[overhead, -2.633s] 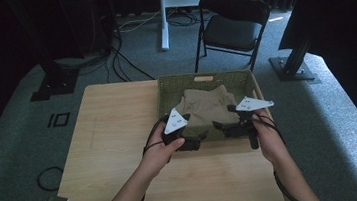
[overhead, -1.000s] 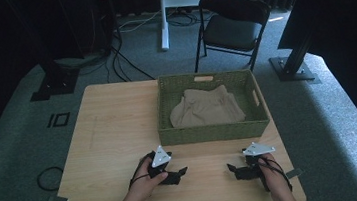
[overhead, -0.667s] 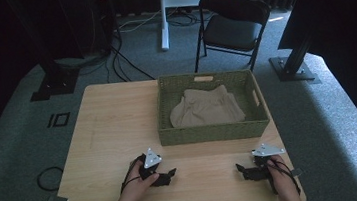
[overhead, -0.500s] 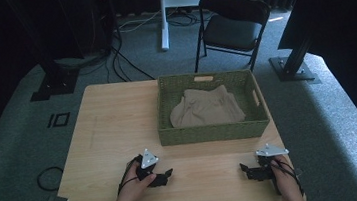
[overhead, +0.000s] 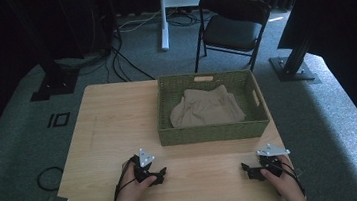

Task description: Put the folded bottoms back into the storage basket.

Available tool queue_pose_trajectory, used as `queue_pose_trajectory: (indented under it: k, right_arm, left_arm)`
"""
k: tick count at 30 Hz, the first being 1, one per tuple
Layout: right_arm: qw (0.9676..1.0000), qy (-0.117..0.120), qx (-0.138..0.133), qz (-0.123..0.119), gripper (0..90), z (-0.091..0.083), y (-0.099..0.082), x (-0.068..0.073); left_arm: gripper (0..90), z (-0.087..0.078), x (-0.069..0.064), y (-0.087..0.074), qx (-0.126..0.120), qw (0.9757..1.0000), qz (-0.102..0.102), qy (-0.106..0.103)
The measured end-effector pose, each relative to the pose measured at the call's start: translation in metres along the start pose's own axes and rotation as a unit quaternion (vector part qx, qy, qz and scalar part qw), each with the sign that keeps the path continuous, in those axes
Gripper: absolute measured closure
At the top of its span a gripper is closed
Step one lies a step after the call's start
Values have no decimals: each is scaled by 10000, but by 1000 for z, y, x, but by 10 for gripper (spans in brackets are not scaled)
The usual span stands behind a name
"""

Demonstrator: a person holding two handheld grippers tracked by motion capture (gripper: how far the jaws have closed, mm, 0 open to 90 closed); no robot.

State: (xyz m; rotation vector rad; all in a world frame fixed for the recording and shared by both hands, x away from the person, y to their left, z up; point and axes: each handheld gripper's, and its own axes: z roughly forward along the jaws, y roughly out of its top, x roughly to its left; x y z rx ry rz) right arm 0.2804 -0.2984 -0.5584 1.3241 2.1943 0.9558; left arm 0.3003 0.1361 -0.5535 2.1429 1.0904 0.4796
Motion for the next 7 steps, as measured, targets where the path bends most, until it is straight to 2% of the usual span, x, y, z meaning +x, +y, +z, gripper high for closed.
queue_pose_trajectory:
  k: [2, 7]
  right_arm:
    - [10000, 14, 3, -14, 110, 1, 0, 0]
    - [10000, -6, 4, 4, 108, 2, 1, 0]
  left_arm:
    - [106, 1, 1, 0, 24, 9999, -78, 64]
    - [105, 1, 1, 0, 36, 9999, -94, 89]
